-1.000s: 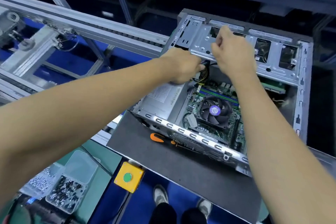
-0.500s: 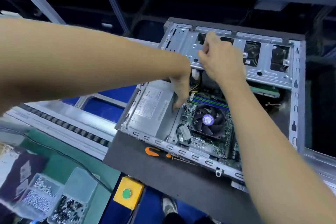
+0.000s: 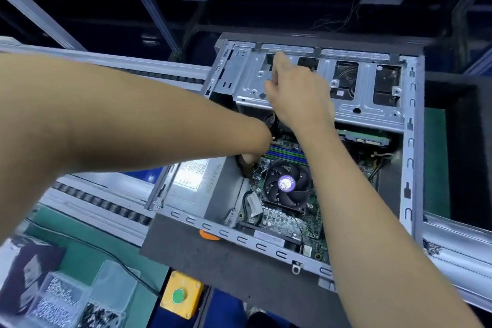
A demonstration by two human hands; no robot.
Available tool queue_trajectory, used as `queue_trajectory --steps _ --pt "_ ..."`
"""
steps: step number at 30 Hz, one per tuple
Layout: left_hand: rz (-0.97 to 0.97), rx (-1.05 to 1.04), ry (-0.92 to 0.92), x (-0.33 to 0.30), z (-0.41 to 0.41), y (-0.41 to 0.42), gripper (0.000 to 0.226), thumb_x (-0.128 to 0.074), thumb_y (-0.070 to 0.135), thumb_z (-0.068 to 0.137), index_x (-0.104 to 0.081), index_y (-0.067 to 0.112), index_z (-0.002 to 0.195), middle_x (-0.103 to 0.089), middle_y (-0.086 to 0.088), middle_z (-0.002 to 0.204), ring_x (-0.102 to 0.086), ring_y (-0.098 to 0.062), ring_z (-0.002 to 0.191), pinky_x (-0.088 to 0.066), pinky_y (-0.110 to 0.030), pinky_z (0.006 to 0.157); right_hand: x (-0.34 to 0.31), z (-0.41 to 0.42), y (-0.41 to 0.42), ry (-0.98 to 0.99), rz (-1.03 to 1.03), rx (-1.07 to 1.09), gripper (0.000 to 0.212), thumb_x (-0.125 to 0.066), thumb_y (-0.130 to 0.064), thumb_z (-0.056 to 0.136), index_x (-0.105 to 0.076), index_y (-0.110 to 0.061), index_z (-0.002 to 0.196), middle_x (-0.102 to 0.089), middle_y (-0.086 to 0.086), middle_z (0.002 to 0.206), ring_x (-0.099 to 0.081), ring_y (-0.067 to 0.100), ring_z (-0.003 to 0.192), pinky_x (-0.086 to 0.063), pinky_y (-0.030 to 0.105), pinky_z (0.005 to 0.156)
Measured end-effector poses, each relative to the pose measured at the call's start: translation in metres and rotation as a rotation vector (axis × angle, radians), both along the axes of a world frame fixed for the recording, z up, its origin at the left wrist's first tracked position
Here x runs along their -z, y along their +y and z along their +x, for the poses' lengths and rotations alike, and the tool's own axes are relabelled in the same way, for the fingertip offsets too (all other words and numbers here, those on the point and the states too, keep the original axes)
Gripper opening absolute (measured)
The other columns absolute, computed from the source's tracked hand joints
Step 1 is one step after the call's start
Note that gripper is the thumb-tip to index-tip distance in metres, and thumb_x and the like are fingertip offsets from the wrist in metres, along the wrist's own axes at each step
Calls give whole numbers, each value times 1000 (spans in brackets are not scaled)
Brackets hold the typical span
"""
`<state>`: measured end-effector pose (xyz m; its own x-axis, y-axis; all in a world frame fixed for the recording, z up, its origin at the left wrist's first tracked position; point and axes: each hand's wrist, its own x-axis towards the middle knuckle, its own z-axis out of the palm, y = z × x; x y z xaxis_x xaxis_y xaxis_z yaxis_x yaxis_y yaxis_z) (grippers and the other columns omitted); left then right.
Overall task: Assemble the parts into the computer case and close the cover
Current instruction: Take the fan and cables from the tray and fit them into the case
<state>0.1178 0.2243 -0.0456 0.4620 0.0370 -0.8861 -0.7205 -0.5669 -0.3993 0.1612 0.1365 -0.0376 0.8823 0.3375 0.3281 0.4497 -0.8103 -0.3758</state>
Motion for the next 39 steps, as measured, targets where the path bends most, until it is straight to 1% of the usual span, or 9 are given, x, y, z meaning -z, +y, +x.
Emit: queue_trajectory --steps 2,8,12,22,28,30,33,36,39 --pt "141 271 129 11 -1 1 49 -34 37 110 -40 12 152 -48 -9 148 -48 -28 116 -37 -33 86 0 -1 0 -8 4 7 12 -46 -24 97 -35 -19 98 -40 -1 61 -37 21 49 -21 32 46" --pt "114 159 133 3 2 1 46 -36 31 110 -42 9 150 -50 -10 134 -45 -28 106 -35 -32 85 -1 -2 1 -8 3 9 9 -45 -23 97 -43 -16 103 -39 -1 61 -39 23 48 -21 31 46" --pt "126 114 184 3 -3 7 46 -34 29 110 -41 8 150 -44 -13 151 -48 -32 132 -39 -35 91 -3 -4 3 4 -13 28 16 -43 -24 100 -48 -13 110 -41 -1 63 -43 24 51 -24 32 47" --pt "136 79 215 0 -3 -3 43 -41 27 108 -46 6 145 -50 -13 142 -48 -27 106 -37 -31 83 -3 -3 3 28 -12 60 23 -42 -25 102 -51 -10 117 -54 7 77 -54 32 64 -36 36 54" --pt "-41 -414 108 -33 8 18 35 -38 41 107 -53 18 129 -51 -7 122 -57 -23 85 -51 -27 71 -1 -2 6 12 0 70 21 -44 -25 100 -52 -10 113 -54 6 74 -50 31 60 -25 32 48" --pt "-130 -577 67 -49 10 32 37 -43 54 102 -55 22 115 -49 -5 118 -61 -28 98 -57 -36 81 -1 -3 8 0 -6 73 21 -44 -24 99 -53 -10 112 -52 6 73 -47 31 60 -19 32 47" --pt "-178 -503 67 -61 -1 45 68 -34 71 96 -54 17 132 -54 -12 131 -55 -32 118 -46 -43 94 1 -2 8 4 5 82 21 -44 -24 98 -53 -9 110 -52 7 73 -46 30 60 -19 31 47" --pt "-306 -317 -64 -68 -20 63 68 -32 76 93 -56 15 111 -59 -3 89 -56 -20 77 -39 -34 63 4 -1 8 1 18 82 22 -44 -26 99 -53 -8 109 -57 11 75 -48 32 62 -27 32 50" --pt "-560 -202 -328 -64 -41 80 65 -30 73 95 -62 16 99 -54 2 63 -57 -25 66 -42 -35 60 3 0 6 -8 23 81 22 -45 -27 99 -52 -8 108 -60 14 77 -52 34 64 -32 35 54"
